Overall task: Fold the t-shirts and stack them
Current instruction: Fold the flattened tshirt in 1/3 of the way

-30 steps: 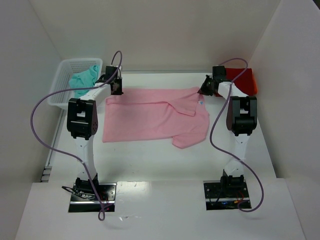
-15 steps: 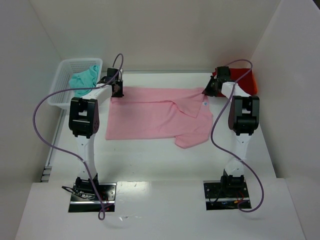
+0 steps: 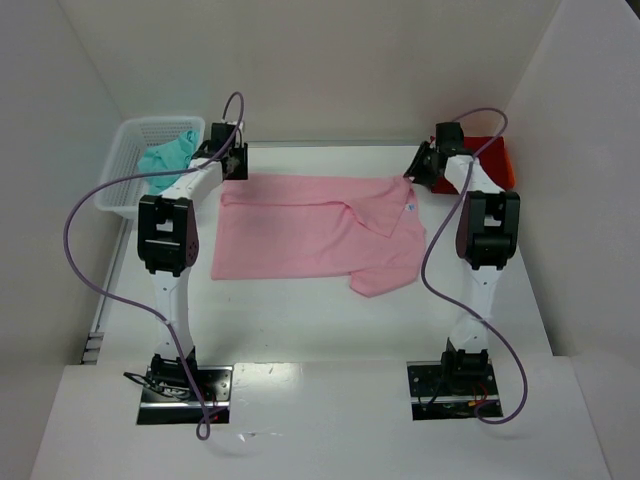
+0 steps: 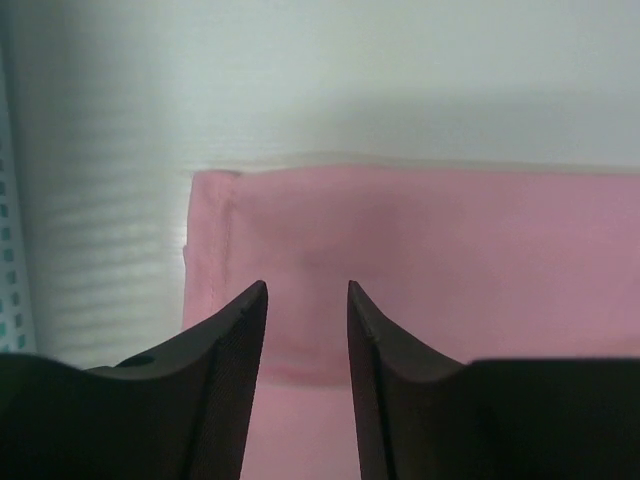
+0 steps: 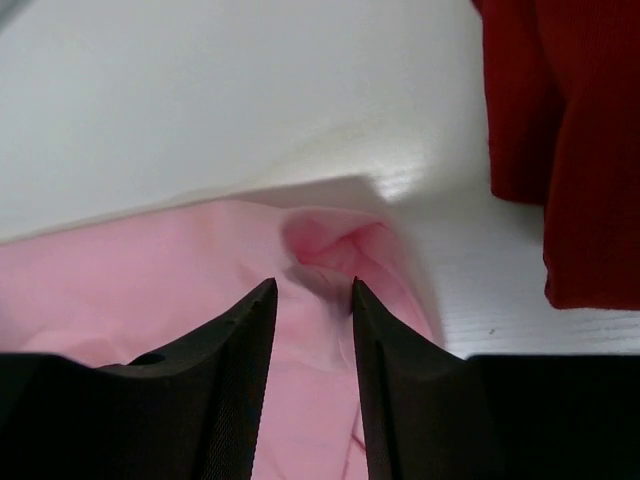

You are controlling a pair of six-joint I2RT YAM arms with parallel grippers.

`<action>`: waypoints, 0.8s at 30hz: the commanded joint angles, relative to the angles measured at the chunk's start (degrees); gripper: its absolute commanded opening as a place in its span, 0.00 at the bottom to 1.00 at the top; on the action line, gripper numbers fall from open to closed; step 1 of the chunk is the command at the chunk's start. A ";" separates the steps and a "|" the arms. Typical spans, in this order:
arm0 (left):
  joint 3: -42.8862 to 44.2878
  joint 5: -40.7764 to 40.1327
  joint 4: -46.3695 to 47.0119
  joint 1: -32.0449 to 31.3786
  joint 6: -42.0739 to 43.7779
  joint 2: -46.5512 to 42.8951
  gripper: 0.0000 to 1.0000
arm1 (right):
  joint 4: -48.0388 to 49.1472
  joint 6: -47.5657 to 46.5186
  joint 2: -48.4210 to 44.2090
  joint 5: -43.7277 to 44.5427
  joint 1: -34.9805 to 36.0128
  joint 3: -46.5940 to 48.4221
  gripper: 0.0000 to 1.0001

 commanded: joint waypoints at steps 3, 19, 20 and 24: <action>6.41 2.23 1.30 0.35 -1.49 -0.48 0.51 | 0.56 0.18 -8.27 -1.25 -0.48 9.23 0.42; 4.66 3.21 4.55 -0.79 -3.07 3.75 0.11 | 6.80 2.47 -0.63 -7.14 2.68 3.35 0.00; 4.65 2.60 4.55 -0.79 -3.59 3.75 0.11 | 6.80 2.47 -0.02 -7.14 2.68 3.34 0.00; 4.65 -0.04 2.63 -0.79 -3.60 4.88 0.11 | 7.33 1.95 1.04 -5.74 2.68 2.82 0.00</action>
